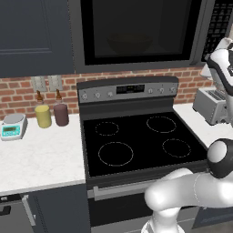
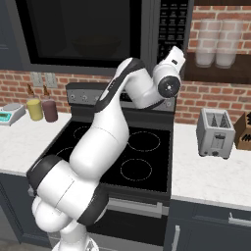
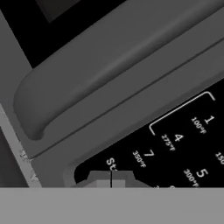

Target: Open the microwave, place the bowl with waffle inside the microwave, then close the microwave door and turn it on.

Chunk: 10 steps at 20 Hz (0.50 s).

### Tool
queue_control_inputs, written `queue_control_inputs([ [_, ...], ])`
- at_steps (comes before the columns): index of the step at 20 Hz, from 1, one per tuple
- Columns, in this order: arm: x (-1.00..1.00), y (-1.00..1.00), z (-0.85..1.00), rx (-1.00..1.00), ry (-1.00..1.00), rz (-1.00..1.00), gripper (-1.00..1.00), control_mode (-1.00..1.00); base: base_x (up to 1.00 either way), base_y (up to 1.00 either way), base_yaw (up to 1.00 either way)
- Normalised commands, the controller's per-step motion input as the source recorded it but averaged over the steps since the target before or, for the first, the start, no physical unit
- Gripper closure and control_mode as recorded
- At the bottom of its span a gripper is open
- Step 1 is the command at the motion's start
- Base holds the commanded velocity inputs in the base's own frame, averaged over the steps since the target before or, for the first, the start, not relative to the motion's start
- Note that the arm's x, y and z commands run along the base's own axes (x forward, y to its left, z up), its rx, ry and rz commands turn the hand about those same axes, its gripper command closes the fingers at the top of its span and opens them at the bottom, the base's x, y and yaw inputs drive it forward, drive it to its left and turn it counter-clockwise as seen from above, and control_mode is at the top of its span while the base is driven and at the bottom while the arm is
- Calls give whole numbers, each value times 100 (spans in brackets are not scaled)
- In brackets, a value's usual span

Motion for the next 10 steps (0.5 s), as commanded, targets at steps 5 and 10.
queue_control_inputs([
  [5, 48, 0, 0, -3, 0, 0, 100, -100, 0, 0, 0],
  [10, 59, 0, 0, -3, 0, 0, 100, -100, 0, 0, 0],
])
